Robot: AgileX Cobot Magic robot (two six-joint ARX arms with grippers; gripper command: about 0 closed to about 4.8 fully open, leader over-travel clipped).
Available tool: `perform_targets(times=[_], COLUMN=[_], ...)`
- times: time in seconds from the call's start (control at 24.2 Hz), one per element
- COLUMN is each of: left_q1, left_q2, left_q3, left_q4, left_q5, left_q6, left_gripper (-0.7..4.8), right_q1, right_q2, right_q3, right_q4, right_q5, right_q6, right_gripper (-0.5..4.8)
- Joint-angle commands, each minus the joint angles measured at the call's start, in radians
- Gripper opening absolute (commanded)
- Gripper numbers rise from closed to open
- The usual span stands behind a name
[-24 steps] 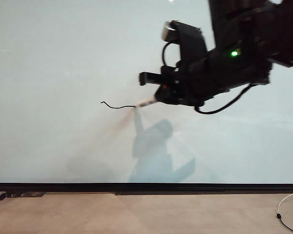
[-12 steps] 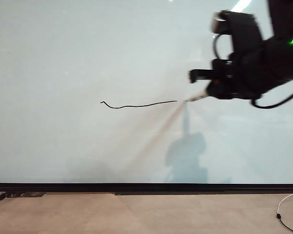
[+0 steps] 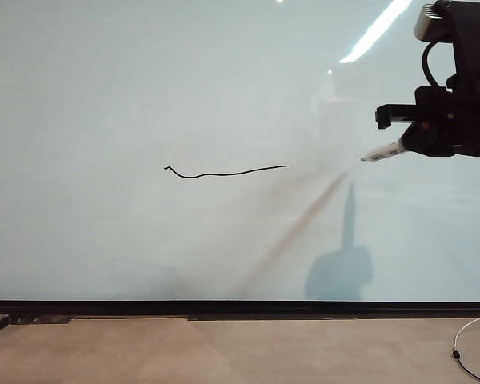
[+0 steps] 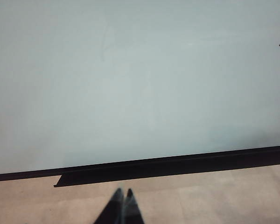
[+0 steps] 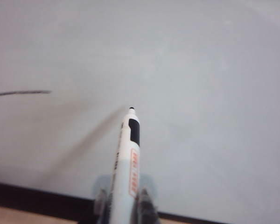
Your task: Pick up the pen on the shelf to the right of the whiteboard and draw a straight line.
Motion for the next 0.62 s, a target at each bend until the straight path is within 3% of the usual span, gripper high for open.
perform_targets(times=[0.04, 0.16, 0.29, 0.62], left_q1=[0.0, 0.0, 0.0, 0.0], left_q2=[0.0, 0.0, 0.0, 0.0], left_q3=[0.003, 0.003, 0.003, 0.003], left_q4=[0.01, 0.009, 0.01, 0.01], left_q5=[0.003, 0.003, 0.003, 0.003], left_q6=[0.001, 0.001, 0.001, 0.001], left_gripper=[-0.05, -0.05, -0.05, -0.05], right_q1=[0.004, 0.003, -0.001, -0.004], right_q2=[-0.054, -0.188, -0.38, -0.701], right_q3=[-0.012, -0.063, -0.071, -0.074], right_q4=[-0.049, -0.087, -0.317, -0.6], right_q5=[-0.003, 0.031, 0.033, 0.087], right_q6=[-0.003, -0.03, -0.053, -0.119], right_gripper=[-0.05, -0.05, -0.05, -0.05])
